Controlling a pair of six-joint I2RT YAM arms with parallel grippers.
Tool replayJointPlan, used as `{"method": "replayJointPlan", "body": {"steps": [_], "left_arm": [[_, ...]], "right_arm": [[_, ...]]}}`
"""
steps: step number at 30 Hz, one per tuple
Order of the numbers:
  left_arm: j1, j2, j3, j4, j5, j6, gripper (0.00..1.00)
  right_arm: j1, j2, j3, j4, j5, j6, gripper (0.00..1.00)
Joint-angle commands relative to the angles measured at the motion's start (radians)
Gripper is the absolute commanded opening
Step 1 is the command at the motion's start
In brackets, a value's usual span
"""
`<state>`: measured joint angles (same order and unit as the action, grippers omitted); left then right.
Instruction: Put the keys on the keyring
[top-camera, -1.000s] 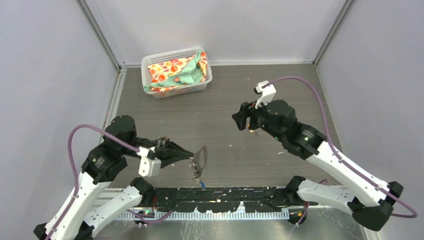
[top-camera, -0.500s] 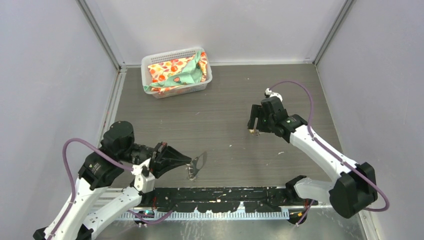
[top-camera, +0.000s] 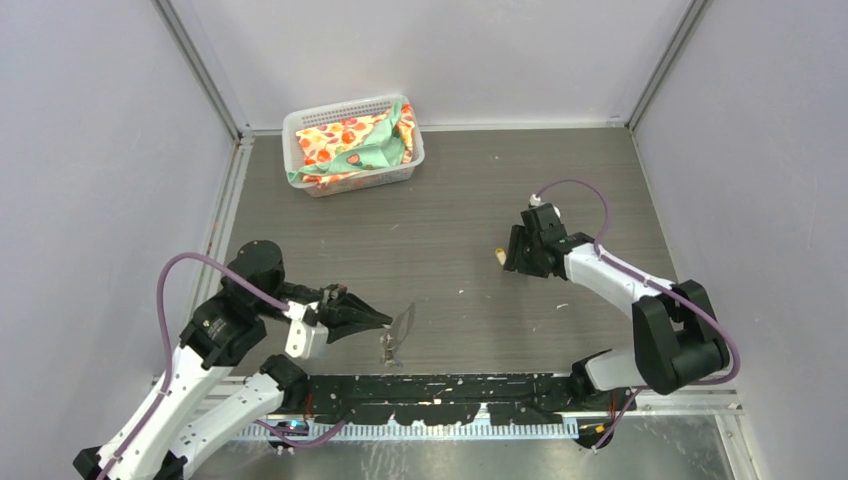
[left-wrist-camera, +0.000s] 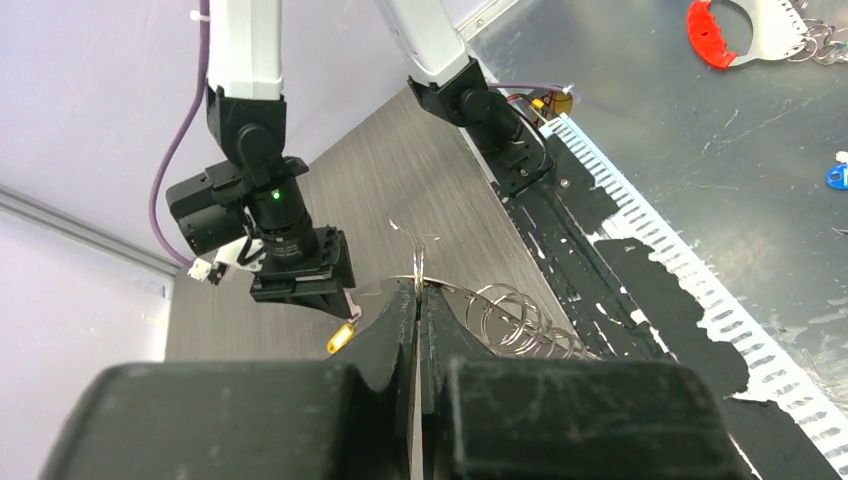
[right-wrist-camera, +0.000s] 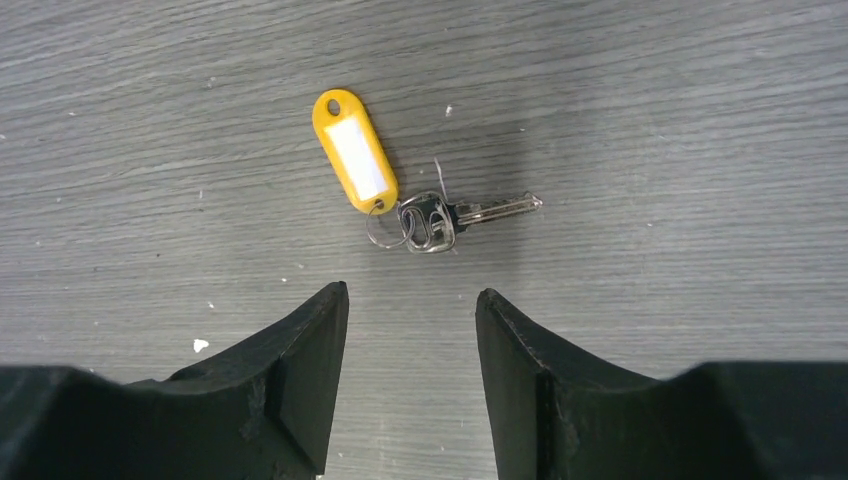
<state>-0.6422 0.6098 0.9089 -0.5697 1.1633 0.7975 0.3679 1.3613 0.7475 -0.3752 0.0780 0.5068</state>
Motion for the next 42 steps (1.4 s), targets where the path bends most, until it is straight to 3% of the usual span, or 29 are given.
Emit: {"method": "replayJointPlan", "body": {"steps": [1, 9, 14, 29, 42], "left_arm": [[-0.004, 0.008, 0.027, 0.082, 0.030, -0.066, 0.00], [-0.004, 0.012, 0.025, 0.125, 0.027, -0.121, 0.00], [-0.005, -0.001, 0.019, 0.126, 0.019, -0.128, 0.00], [-0.004, -0.013, 0.028, 0.126, -0.014, -0.134, 0.00], [-0.005, -0.018, 0.042, 0.126, -0.025, -0.141, 0.00]], "right_arm": [[-0.004, 0.059, 0.007, 0.099, -0.029, -0.032, 0.56], [-0.004, 0.172, 0.070, 0.095, -0.025, -0.057, 0.57], [-0.004, 0.180, 0.119, 0.044, 0.005, -0.076, 0.52], [0.056, 0.249, 0.229, -0.088, 0.052, -0.142, 0.52], [0.061, 0.342, 0.296, -0.146, 0.068, -0.156, 0.34]]}}
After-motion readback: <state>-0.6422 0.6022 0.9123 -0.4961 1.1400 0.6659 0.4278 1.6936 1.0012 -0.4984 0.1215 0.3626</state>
